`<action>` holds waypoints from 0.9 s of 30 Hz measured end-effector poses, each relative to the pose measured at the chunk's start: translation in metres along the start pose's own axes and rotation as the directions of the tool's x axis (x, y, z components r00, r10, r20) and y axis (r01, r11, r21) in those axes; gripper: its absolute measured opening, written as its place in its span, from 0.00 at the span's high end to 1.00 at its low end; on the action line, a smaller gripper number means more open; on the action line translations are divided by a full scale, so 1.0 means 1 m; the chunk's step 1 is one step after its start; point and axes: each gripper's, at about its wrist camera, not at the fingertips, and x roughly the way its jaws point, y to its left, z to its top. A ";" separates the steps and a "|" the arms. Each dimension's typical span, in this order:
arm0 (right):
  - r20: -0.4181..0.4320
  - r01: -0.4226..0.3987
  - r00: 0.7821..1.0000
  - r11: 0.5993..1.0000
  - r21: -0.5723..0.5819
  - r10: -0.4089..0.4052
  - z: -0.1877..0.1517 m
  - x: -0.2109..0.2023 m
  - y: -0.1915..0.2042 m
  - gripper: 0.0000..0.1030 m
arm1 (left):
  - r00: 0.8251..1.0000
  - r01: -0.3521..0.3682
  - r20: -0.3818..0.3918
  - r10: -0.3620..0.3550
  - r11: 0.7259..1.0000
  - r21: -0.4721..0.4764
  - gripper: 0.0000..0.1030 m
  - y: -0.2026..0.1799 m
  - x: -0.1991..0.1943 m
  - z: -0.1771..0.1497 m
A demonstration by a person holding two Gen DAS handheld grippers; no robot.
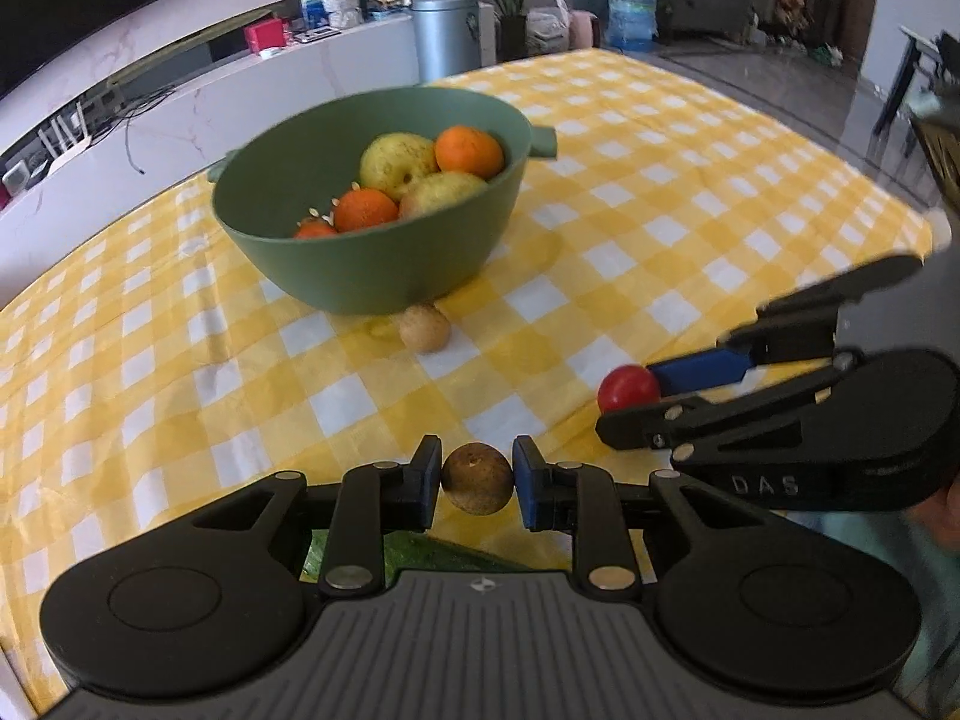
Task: Organize fruits
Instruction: 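Close the left gripper on the kiwi while the right gripper grasps the red tomato, then carry the kiwi and the red tomato over the colander and lower them inside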
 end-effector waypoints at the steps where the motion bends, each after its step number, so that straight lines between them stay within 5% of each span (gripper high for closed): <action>1: 0.007 -0.004 1.000 1.000 0.003 0.004 0.000 -0.002 0.000 0.71 | 1.000 -0.001 0.003 0.001 1.000 -0.013 0.73 0.002 -0.002 0.002; 15: 0.137 -0.057 0.988 0.996 -0.068 0.066 0.041 -0.030 -0.001 0.71 | 0.998 0.002 0.069 0.001 0.999 -0.054 0.73 0.028 -0.025 0.057; 27: 0.191 -0.070 0.976 0.979 -0.193 0.108 0.104 -0.016 -0.002 0.72 | 0.998 -0.041 0.048 0.046 0.994 -0.098 0.73 0.063 0.005 0.101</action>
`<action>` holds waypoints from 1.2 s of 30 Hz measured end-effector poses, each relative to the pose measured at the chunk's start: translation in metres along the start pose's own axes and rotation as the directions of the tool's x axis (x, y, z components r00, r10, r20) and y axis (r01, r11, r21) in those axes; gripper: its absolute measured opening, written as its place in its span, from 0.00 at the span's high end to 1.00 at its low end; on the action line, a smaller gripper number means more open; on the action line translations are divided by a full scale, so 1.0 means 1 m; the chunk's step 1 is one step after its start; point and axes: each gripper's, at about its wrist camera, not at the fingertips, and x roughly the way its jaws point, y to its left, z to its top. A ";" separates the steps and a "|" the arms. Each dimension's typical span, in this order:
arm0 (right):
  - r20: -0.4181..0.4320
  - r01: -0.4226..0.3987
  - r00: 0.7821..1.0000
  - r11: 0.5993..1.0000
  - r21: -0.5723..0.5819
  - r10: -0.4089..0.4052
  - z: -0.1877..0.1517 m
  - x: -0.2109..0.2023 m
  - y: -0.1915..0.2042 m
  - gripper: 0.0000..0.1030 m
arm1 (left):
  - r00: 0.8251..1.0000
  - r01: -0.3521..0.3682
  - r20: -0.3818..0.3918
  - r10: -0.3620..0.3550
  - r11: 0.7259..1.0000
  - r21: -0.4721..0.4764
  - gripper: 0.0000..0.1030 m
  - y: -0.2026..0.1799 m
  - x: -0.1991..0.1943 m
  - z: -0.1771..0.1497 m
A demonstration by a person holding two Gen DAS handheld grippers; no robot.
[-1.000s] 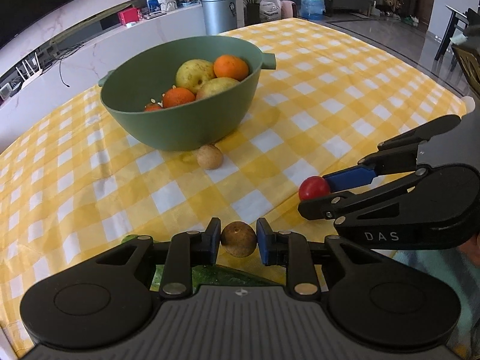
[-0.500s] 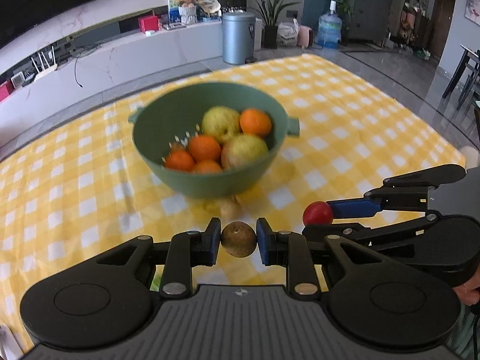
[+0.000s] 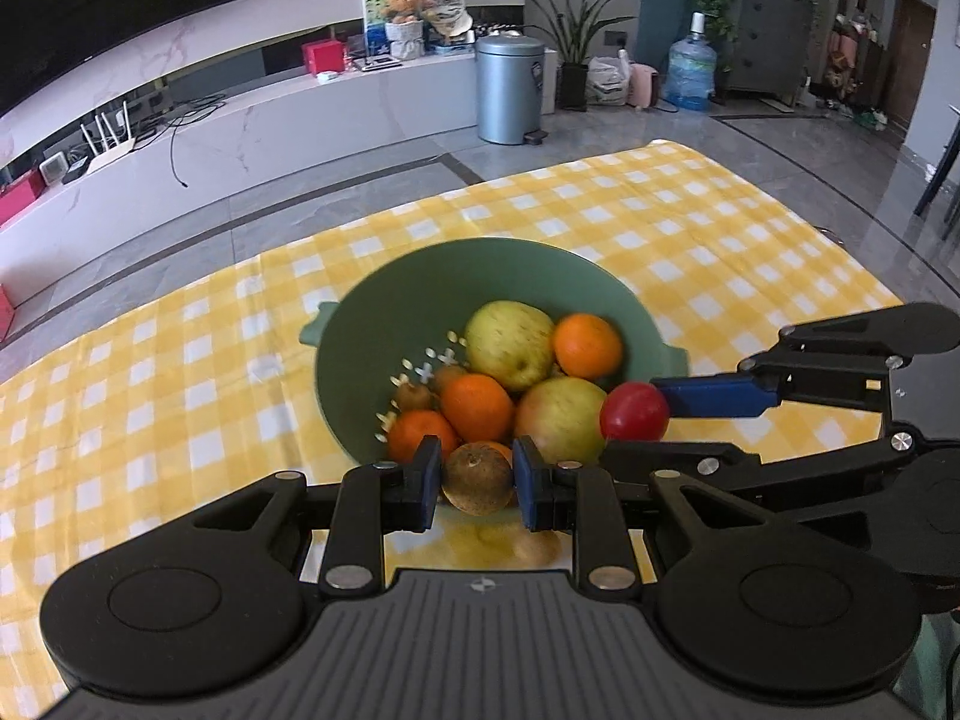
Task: Organize fruits
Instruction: 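Carry the kiwi and the red tomato over the colander and lower them inside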
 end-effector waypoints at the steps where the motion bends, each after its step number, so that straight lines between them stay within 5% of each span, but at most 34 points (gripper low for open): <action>1: -0.007 0.011 1.000 1.000 -0.012 -0.011 0.004 0.005 -0.001 0.72 | 1.000 -0.006 -0.002 0.006 1.000 0.000 0.73 0.002 0.004 0.003; 10: -0.053 0.037 0.998 0.994 -0.100 -0.042 0.025 0.048 -0.016 0.72 | 0.997 -0.066 -0.033 0.068 0.996 0.055 0.73 0.003 0.044 0.012; 28: -0.109 0.035 0.992 0.981 -0.193 -0.057 0.025 0.076 -0.024 0.72 | 0.996 -0.022 -0.085 0.021 1.000 -0.010 0.71 0.015 0.077 0.006; 36: -0.105 0.031 0.993 0.981 -0.194 -0.052 0.029 0.076 -0.024 0.72 | 0.999 -0.032 -0.033 0.031 0.998 -0.045 0.57 0.019 0.057 0.008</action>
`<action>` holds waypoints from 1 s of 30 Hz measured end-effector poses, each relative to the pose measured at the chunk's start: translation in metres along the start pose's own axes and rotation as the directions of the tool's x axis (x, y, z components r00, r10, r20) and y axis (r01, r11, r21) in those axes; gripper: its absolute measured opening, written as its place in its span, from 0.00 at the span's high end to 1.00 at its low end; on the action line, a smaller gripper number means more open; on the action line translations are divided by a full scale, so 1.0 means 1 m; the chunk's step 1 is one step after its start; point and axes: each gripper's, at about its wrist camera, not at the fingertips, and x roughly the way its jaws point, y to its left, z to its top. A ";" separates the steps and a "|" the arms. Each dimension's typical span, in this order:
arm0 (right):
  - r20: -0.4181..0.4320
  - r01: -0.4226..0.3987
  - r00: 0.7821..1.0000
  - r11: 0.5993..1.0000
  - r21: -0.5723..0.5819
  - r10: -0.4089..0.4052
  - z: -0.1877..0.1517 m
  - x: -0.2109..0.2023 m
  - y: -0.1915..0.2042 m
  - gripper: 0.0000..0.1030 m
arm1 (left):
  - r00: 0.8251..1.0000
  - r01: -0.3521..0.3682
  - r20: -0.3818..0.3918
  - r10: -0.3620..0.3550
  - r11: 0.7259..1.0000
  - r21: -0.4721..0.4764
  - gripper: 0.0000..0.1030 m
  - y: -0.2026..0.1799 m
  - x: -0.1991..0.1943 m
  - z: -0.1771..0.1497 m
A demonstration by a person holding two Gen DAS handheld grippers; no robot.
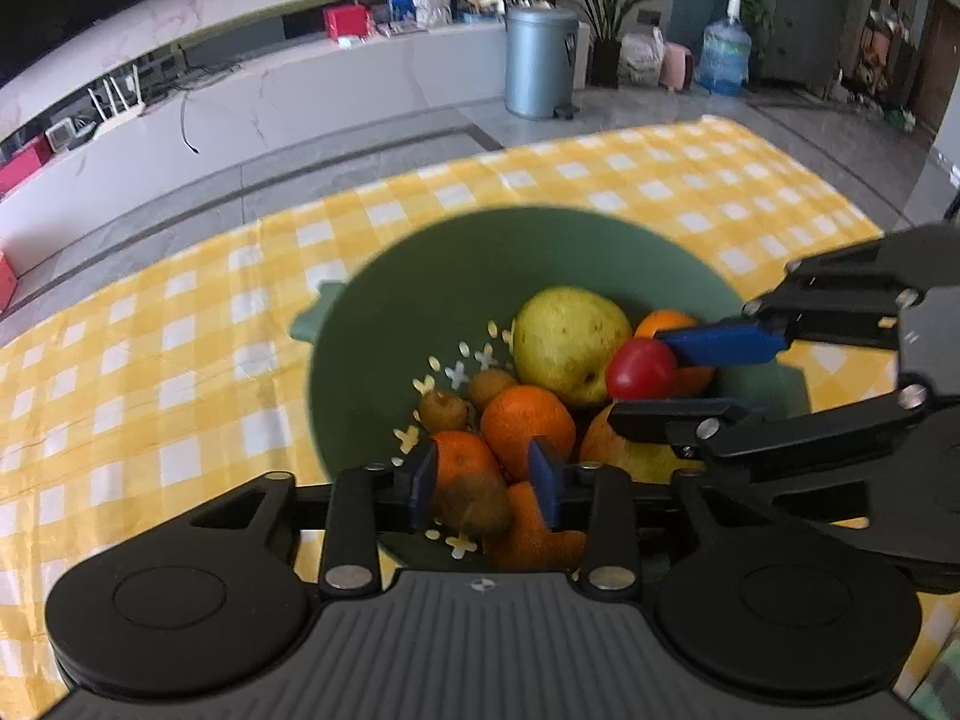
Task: Organize fruits
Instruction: 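Carry the kiwi and the red tomato over the colander and lower them inside, then open both grippers to drop the kiwi and tomato into the colander and withdraw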
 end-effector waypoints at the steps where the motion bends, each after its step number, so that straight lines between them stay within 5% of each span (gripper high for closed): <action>1: 0.004 -0.002 1.000 1.000 0.001 0.002 0.000 0.000 0.000 0.72 | 1.000 -0.014 0.016 0.014 1.000 -0.003 0.57 0.001 -0.005 0.001; 13: -0.011 -0.032 0.999 0.999 0.016 0.032 0.026 0.022 0.008 0.72 | 0.991 -0.127 0.036 0.131 0.988 -0.091 0.56 0.031 -0.033 0.006; 30: -0.061 -0.008 0.998 1.000 -0.024 0.007 0.040 0.064 0.021 0.69 | 0.995 -0.104 -0.006 0.104 0.989 -0.107 0.57 0.040 -0.028 -0.009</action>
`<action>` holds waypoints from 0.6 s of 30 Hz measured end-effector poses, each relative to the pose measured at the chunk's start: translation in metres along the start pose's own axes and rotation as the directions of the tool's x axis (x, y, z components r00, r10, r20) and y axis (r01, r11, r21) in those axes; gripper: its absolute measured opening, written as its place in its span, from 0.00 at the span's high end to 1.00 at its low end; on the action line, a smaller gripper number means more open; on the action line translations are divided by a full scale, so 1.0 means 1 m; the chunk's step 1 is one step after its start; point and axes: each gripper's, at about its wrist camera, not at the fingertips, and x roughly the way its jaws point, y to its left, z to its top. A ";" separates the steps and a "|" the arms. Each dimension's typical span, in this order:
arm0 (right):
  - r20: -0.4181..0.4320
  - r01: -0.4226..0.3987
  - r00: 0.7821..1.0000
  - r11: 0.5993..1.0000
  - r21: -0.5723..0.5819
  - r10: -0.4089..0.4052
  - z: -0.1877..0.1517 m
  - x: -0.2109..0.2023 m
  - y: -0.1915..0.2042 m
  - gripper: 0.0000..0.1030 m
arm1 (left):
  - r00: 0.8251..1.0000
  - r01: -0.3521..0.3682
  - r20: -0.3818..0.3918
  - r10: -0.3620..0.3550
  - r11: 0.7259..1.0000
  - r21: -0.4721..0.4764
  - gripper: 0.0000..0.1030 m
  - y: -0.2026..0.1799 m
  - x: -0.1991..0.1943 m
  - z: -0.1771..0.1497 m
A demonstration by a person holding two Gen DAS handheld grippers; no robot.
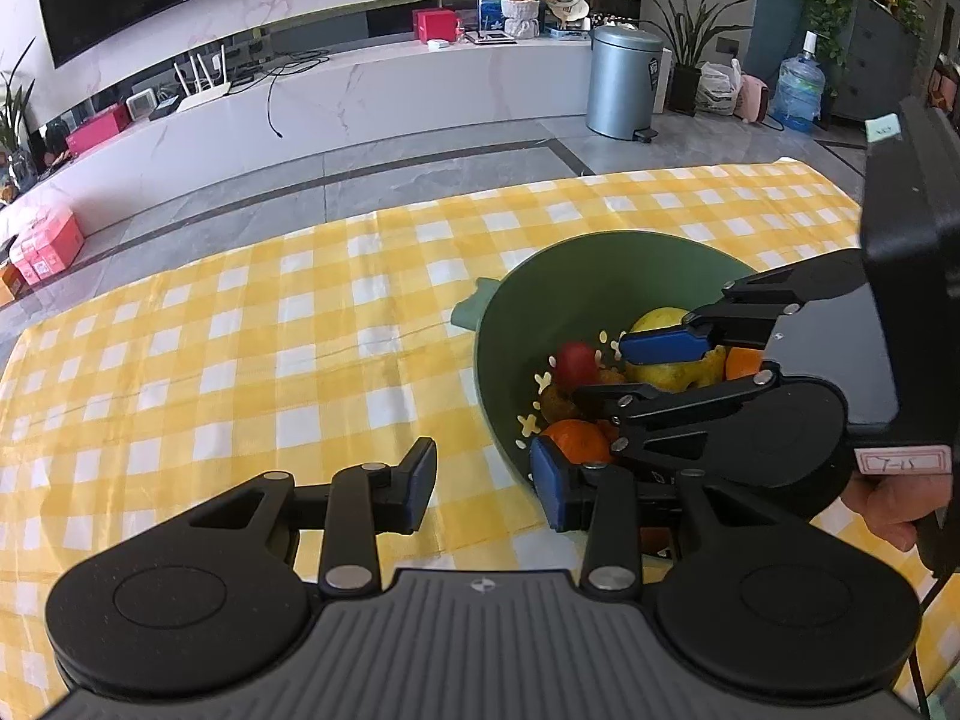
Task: Organize fruits
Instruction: 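Open both grippers to drop the kiwi and tomato into the colander and withdraw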
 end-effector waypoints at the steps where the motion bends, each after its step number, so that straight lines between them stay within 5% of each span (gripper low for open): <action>1: 0.002 -0.002 1.000 1.000 -0.001 0.002 -0.001 -0.001 0.000 0.68 | 1.000 0.002 0.000 -0.002 1.000 -0.003 0.57 0.001 0.000 -0.001; 18: 0.121 0.026 0.992 0.997 0.076 -0.035 -0.034 -0.087 0.010 0.57 | 0.998 0.034 0.061 -0.034 0.999 -0.003 0.57 -0.016 -0.057 -0.022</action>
